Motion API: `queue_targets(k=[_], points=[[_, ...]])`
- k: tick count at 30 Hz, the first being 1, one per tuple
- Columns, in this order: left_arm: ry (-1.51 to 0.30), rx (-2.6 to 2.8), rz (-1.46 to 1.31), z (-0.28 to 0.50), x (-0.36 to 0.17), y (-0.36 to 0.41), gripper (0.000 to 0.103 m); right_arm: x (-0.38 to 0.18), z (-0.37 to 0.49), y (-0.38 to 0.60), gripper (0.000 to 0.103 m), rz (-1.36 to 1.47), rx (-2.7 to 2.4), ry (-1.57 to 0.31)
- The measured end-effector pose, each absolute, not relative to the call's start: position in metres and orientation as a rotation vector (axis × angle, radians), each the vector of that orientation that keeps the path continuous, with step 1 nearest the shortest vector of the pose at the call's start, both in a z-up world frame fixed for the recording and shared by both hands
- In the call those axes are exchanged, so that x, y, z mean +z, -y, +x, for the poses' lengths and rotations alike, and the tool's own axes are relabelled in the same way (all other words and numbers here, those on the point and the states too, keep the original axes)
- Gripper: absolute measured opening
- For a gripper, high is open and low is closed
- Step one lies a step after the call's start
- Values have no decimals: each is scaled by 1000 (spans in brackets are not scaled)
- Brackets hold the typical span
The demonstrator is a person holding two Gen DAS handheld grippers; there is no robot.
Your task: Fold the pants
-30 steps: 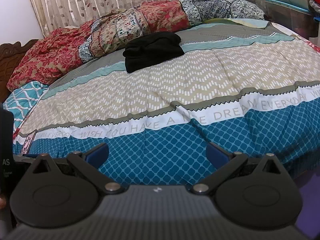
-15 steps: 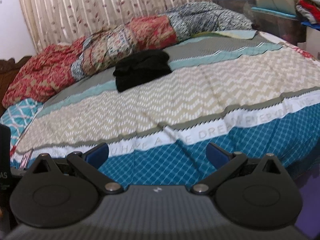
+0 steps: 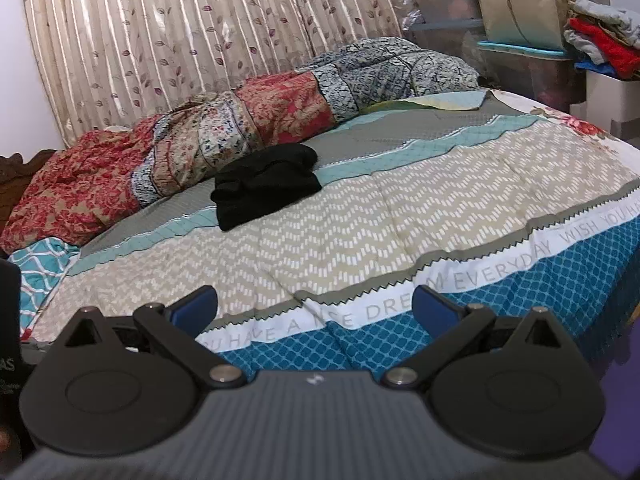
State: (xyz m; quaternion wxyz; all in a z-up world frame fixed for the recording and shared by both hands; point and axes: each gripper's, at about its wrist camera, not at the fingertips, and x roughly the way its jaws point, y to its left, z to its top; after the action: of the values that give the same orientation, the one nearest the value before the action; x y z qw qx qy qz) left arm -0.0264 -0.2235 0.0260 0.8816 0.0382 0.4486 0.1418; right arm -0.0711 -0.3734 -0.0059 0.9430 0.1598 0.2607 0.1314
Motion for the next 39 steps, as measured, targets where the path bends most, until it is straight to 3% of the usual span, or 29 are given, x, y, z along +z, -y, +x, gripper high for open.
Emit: queue_targets(k=[39], points=[[-880, 345, 7, -47, 47, 203, 103, -1, -81, 360, 103, 314, 341, -534]])
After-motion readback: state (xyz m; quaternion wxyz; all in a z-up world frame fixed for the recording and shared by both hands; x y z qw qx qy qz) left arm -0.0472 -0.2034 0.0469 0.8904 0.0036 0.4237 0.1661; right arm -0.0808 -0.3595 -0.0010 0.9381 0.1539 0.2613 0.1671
